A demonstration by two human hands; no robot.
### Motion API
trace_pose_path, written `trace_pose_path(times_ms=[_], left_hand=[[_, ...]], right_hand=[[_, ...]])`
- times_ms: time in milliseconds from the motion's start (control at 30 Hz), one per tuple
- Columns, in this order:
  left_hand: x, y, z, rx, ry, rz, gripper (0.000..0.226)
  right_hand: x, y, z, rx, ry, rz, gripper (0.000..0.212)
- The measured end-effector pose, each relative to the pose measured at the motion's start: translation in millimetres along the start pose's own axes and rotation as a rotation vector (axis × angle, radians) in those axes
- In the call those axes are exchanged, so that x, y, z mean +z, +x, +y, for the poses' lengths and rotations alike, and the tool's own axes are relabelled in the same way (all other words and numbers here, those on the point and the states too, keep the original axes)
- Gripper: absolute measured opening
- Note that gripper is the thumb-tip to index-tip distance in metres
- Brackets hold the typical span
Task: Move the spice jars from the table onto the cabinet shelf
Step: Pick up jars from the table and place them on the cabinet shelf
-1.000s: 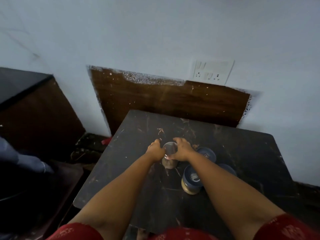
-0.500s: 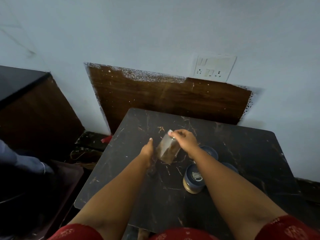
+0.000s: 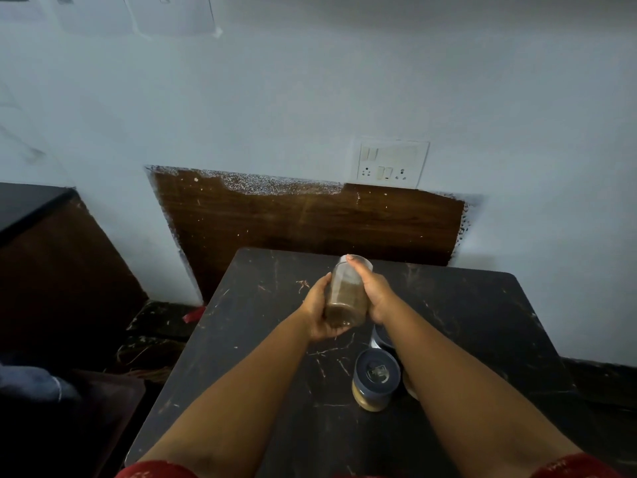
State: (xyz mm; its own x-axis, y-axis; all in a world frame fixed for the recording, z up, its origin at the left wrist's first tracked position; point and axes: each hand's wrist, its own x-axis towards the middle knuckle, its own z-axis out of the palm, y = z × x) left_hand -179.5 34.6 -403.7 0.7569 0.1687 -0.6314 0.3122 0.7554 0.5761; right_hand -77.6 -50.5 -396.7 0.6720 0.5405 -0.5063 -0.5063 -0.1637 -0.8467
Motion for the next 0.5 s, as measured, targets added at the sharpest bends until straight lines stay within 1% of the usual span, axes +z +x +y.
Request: trace_pose_path(times_ms=[67,133,167,200,267,300,333,400,500], left_hand=[[7,1,-2,0.006,0.032,0.022,0.061],[13,0,-4,0.019,0.038,0.027,0.058],[16,-1,-5,0.032,0.044,0.027,0.058],[19,-2,-5,0.046,0.051,0.023,0.059],[24,-3,-5,0.072,0.083,0.01,0.063],[27,-4,-5,0.084,0.104,0.01,0.064],[30,-5,-5,0.09,0.117,0.016,0.064],[36,-6,-7,0.082,0.122,0.021,0.063],[42,-9,-7,0.048,0.077,-0.01,0.063]], right_hand=[[-5,1,3,-0.001,0.005,0.055,0.08],[-10,-1,2,-0.007,0.009,0.057,0.07],[-13,-3,0,-0.002,-0.006,0.052,0.069],[-14,-5,-2,0.01,-0.033,0.046,0.074],[-15,-10,-6,0.052,-0.101,0.029,0.09],[-15,-12,-7,0.071,-0.115,0.027,0.094],[-15,-13,-8,0.086,-0.108,0.038,0.094],[-18,-16,-8,0.105,-0.067,0.082,0.087],[-25,-18,-8,0.079,-0.004,0.127,0.077]])
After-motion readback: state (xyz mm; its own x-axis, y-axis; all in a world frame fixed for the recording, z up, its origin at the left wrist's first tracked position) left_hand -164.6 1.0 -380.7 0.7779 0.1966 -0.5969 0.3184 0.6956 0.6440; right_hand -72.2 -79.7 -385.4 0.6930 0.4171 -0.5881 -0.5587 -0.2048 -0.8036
